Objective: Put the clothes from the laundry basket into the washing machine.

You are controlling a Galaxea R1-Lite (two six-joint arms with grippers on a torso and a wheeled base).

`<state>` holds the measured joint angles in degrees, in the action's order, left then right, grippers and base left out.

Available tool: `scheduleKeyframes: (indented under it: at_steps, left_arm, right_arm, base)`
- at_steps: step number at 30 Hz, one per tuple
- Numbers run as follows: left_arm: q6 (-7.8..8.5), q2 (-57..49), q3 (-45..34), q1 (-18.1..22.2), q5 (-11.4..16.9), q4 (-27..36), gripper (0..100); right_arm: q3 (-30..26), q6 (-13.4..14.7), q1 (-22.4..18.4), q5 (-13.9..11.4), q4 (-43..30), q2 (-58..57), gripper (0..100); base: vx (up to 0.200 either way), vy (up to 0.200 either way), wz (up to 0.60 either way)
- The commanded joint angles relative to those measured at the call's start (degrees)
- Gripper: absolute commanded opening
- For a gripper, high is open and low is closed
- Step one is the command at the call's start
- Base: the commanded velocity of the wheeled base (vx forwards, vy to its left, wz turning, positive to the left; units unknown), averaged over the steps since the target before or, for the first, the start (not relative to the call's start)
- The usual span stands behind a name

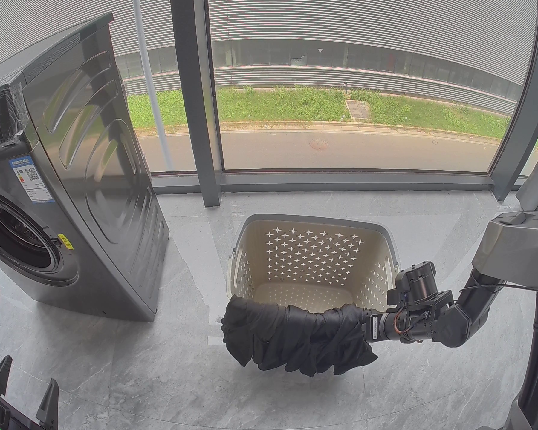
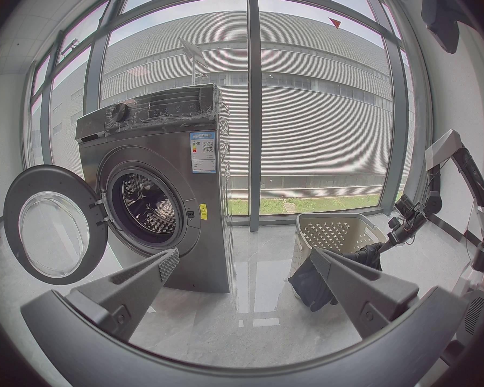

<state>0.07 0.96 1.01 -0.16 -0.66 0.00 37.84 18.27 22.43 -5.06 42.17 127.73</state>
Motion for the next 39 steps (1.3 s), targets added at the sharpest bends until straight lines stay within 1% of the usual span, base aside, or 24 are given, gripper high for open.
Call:
scheduleKeyframes:
  at_steps: [1,4,8,13,15,17,18,20,22,23,26,28,30,31,33,35,36,39]
  left_arm:
    - [0.1,-1.0,-1.0,0.1,0.0,0.0,100]
    - [0.01,-1.0,-1.0,0.0,0.0,0.0,100]
    - [-0.07,-1.0,-1.0,0.0,0.0,0.0,100]
    - [-0.07,-1.0,-1.0,0.0,0.0,0.0,100]
    - [-0.07,-1.0,-1.0,0.0,0.0,0.0,100]
    - [-0.07,-1.0,-1.0,0.0,0.0,0.0,100]
    - [-0.07,-1.0,-1.0,0.0,0.0,0.0,100]
    - [-0.07,-1.0,-1.0,0.0,0.0,0.0,100]
    - [-0.07,-1.0,-1.0,0.0,0.0,0.0,100]
    - [-0.07,-1.0,-1.0,0.0,0.0,0.0,100]
    - [-0.07,-1.0,-1.0,0.0,0.0,0.0,100]
    - [-0.07,-1.0,-1.0,0.0,0.0,0.0,100]
    - [-0.07,-1.0,-1.0,0.0,0.0,0.0,100]
    - [-0.07,-1.0,-1.0,0.0,0.0,0.0,100]
    - [-0.16,-1.0,-1.0,0.0,0.0,0.0,100]
    - [-0.16,-1.0,-1.0,0.0,0.0,0.0,100]
    - [-0.25,-1.0,-1.0,0.0,0.0,0.0,100]
    - [-0.25,-1.0,-1.0,0.0,0.0,0.0,100]
  right_arm:
    - [-0.3,0.1,0.2,-0.1,0.0,-0.4,0]
    - [-1.4,0.4,0.5,-0.3,0.0,-1.3,0]
    - [-4.1,0.4,1.3,-0.8,0.0,-5.8,0]
    - [-6.0,0.9,3.8,-3.3,0.0,-13.6,0]
    - [-6.3,2.2,4.7,-3.9,0.1,-16.9,0]
    - [-6.4,3.6,5.6,-4.0,0.1,-19.5,0]
    - [-6.3,4.8,6.0,-4.1,0.1,-21.1,0]
    - [-6.1,6.2,6.4,-4.9,0.1,-23.5,0]
    - [-5.9,7.0,6.3,-6.0,0.0,-25.5,0]
    - [-5.9,7.1,6.3,-6.2,0.0,-25.9,0]
    - [-6.4,7.0,5.8,-5.9,-0.1,-25.6,0]
    - [-7.2,6.9,5.3,-5.0,-0.9,-23.3,0]
    - [-8.7,6.2,5.3,-3.8,-0.1,-19.5,0]
    - [-9.1,5.6,5.3,-3.4,-0.1,-17.7,0]
    - [-9.8,3.2,5.3,-2.2,0.0,-14.2,0]
    - [-9.8,1.9,5.3,-0.8,0.5,-10.8,0]
    - [-9.7,1.9,5.3,0.0,1.3,-9.1,100]
    - [-9.5,1.2,5.1,1.2,5.1,-5.0,100]
  base:
    - [0.0,0.0,0.0]
    - [0.0,0.0,0.0]
    - [0.0,0.0,0.0]
    - [0.0,0.0,0.0]
    - [0.0,0.0,0.0]
    - [0.0,0.0,0.0]
    - [0.0,0.0,0.0]
    - [0.0,0.0,0.0]
    - [0.0,0.0,0.0]
    - [0.0,0.0,0.0]
    - [0.0,0.0,0.0]
    - [0.0,0.0,0.0]
    - [0.0,0.0,0.0]
    - [0.0,0.0,0.0]
    - [0.0,0.0,0.0]
    - [0.0,0.0,0.0]
    - [0.0,0.0,0.0]
    - [0.0,0.0,0.0]
